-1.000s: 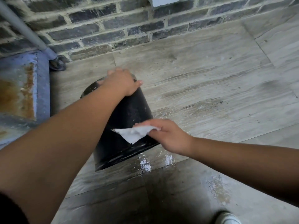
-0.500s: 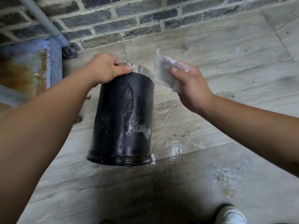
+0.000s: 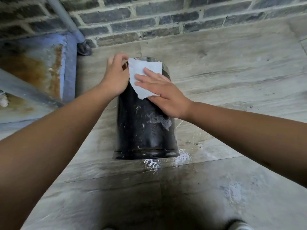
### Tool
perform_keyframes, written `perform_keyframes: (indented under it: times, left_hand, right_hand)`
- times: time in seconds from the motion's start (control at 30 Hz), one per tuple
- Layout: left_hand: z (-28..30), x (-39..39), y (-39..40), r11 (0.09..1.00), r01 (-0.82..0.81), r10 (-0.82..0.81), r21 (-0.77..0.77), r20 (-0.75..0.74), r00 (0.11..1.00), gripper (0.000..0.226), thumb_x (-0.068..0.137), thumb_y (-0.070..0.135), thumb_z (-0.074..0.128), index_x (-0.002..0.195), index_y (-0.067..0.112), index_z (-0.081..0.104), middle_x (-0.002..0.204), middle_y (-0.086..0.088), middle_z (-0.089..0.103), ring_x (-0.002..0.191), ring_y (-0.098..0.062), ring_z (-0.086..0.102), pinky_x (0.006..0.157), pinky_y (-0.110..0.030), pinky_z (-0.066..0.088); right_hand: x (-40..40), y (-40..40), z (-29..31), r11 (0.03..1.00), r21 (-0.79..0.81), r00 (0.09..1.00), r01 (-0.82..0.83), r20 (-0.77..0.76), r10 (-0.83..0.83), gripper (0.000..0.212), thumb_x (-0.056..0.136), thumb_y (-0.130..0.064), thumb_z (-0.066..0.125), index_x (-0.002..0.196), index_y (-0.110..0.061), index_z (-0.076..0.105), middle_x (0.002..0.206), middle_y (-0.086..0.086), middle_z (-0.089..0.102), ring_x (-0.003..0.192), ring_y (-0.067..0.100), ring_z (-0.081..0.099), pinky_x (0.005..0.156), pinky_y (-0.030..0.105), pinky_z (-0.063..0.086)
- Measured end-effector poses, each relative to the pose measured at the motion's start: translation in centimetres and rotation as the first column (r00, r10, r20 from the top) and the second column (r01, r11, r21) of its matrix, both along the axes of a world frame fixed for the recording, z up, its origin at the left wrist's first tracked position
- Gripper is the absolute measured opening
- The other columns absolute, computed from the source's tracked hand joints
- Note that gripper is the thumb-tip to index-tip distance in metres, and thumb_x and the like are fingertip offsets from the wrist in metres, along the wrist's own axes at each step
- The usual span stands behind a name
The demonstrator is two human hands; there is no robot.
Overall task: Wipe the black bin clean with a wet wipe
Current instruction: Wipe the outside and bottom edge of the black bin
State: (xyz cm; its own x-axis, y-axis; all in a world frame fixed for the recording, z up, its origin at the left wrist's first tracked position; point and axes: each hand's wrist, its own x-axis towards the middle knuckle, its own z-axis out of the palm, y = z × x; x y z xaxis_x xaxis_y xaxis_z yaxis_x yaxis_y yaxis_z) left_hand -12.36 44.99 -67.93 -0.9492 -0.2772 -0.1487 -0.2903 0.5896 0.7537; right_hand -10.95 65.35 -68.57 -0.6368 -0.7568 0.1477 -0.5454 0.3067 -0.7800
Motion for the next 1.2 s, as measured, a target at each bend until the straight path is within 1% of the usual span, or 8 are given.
perform_keyframes:
  times: [0.17, 0.33, 0.47, 0.67, 0.8, 1.0, 1.13, 1.2]
  left_hand:
    - [-0.4, 11.0, 1.4, 0.989, 0.145, -0.146, -0.023, -0.167, 0.975, 0.061, 0.097, 0.033, 0.038, 0.151, 0.012, 0.021, 0.156, -0.003, 0.012, 0.141, 0.002, 0.012, 0.113, -0.01, 0.007]
    - [-0.9, 13.9, 1.7, 0.953, 0.233, -0.183, 0.191, -0.246, 0.952, 0.049, 0.101, 0.017, 0.033, 0.149, 0.008, 0.028, 0.155, -0.013, 0.031, 0.145, -0.023, 0.026, 0.118, -0.047, 0.02]
    - [-1.3, 14.7, 1.4, 0.964, 0.089, -0.034, 0.25, -0.215, 0.976, 0.048, 0.1, 0.011, 0.037, 0.144, 0.019, 0.021, 0.158, -0.007, 0.019, 0.144, -0.005, 0.021, 0.117, -0.022, 0.017]
    - [-1.3, 14.8, 0.9, 0.977, 0.095, -0.054, 0.19, -0.214, 0.975, 0.049, 0.1, 0.012, 0.033, 0.149, 0.01, 0.026, 0.158, 0.0, 0.02, 0.145, -0.002, 0.019, 0.117, -0.022, 0.015]
    - [-1.3, 15.0, 0.8, 0.979, 0.069, -0.028, 0.194, -0.205, 0.978, 0.049, 0.099, 0.012, 0.033, 0.148, 0.01, 0.029, 0.157, 0.001, 0.023, 0.143, 0.0, 0.02, 0.116, -0.019, 0.015]
    - [-0.9, 15.2, 0.9, 0.975, 0.05, -0.009, 0.218, -0.188, 0.982, 0.048, 0.1, 0.008, 0.032, 0.148, 0.015, 0.03, 0.154, 0.009, 0.023, 0.138, 0.009, 0.019, 0.111, -0.008, 0.014]
    - [-0.8, 15.2, 1.1, 0.979, 0.077, -0.043, 0.19, -0.179, 0.983, 0.047, 0.101, 0.007, 0.033, 0.148, 0.011, 0.032, 0.154, 0.009, 0.022, 0.14, 0.005, 0.018, 0.111, -0.008, 0.013]
    - [-0.8, 15.2, 1.2, 0.981, 0.081, -0.048, 0.176, -0.185, 0.982, 0.047, 0.101, 0.007, 0.034, 0.148, 0.009, 0.032, 0.154, 0.007, 0.023, 0.142, 0.001, 0.019, 0.113, -0.01, 0.013]
  right_hand:
    - [0.4, -0.9, 0.6, 1.0, -0.005, 1.0, -0.031, 0.0, 0.031, 0.04, 0.097, -0.009, 0.053, 0.137, -0.009, 0.053, 0.151, 0.01, 0.045, 0.148, 0.028, 0.023, 0.12, 0.049, 0.009]
    - [3.8, -1.3, 1.4, 0.986, 0.025, 0.984, -0.162, -0.073, 0.164, 0.037, 0.091, -0.009, 0.051, 0.125, -0.006, 0.065, 0.139, 0.012, 0.058, 0.139, 0.03, 0.041, 0.114, 0.047, 0.02]
    - [7.2, -0.3, 1.3, 0.979, -0.021, 0.976, -0.205, -0.084, 0.202, 0.031, 0.097, -0.009, 0.046, 0.117, 0.0, 0.068, 0.13, 0.015, 0.064, 0.132, 0.032, 0.051, 0.109, 0.051, 0.032]
    - [10.3, 1.3, 2.2, 0.961, -0.207, 0.945, -0.186, 0.231, 0.232, 0.027, 0.087, -0.007, 0.051, 0.1, 0.006, 0.071, 0.102, 0.016, 0.072, 0.101, 0.027, 0.066, 0.096, 0.041, 0.046]
    - [9.1, 1.4, 3.8, 0.902, -0.367, 0.657, 0.226, 0.742, 0.137, 0.025, 0.082, -0.007, 0.049, 0.074, -0.016, 0.071, 0.073, 0.002, 0.065, 0.063, 0.023, 0.056, 0.057, 0.031, 0.04]
    - [1.2, -0.4, 3.3, 0.675, -0.32, 0.529, 0.665, 0.84, -0.124, 0.008, 0.09, -0.009, 0.055, 0.088, -0.014, 0.05, 0.064, -0.012, 0.059, 0.056, 0.004, 0.056, 0.058, 0.029, 0.052]
    - [2.2, -1.8, 0.1, 0.786, -0.118, 0.711, 0.607, 0.523, -0.47, 0.021, 0.09, -0.014, 0.056, 0.111, -0.019, 0.056, 0.117, -0.001, 0.06, 0.11, 0.019, 0.06, 0.098, 0.04, 0.05]
    - [5.0, -1.4, -1.3, 0.883, -0.089, 0.829, 0.46, 0.398, -0.392, 0.037, 0.099, -0.014, 0.046, 0.135, -0.023, 0.05, 0.147, -0.009, 0.038, 0.143, 0.011, 0.03, 0.117, 0.019, 0.024]
